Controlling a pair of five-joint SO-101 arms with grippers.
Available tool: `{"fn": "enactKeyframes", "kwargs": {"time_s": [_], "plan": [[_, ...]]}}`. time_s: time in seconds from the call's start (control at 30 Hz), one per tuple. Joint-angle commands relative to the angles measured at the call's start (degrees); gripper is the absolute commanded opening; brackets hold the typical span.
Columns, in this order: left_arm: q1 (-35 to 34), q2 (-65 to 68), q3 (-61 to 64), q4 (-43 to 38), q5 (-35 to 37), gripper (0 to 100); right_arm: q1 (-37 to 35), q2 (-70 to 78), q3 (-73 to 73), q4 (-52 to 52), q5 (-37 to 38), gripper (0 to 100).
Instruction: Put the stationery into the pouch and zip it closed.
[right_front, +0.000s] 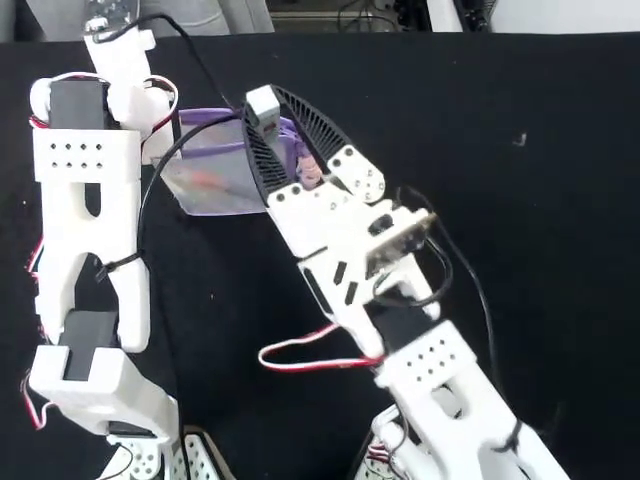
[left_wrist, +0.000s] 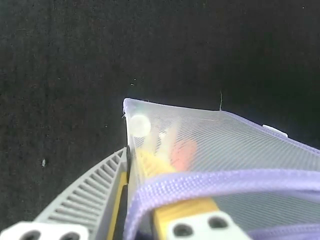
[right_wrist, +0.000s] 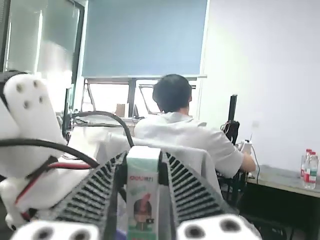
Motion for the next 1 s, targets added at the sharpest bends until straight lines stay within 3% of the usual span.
{"fn": "enactKeyframes", "kwargs": {"time_s": [0.0,0.27,0.97], "plan": [[-0.7,0.8,-0.7,0.1,0.4,3,-0.7,9.4,-2.4,-8.3,-0.4,1.1],[-0.8,0.8,-0.6,0.1,0.4,3,-0.6,23.0,-4.0,-15.7,-0.4,1.1],[-2.2,0.9,0.0,0.1,0.4,3,-0.4,24.6,-12.2,-16.0,0.0,1.1]]}}
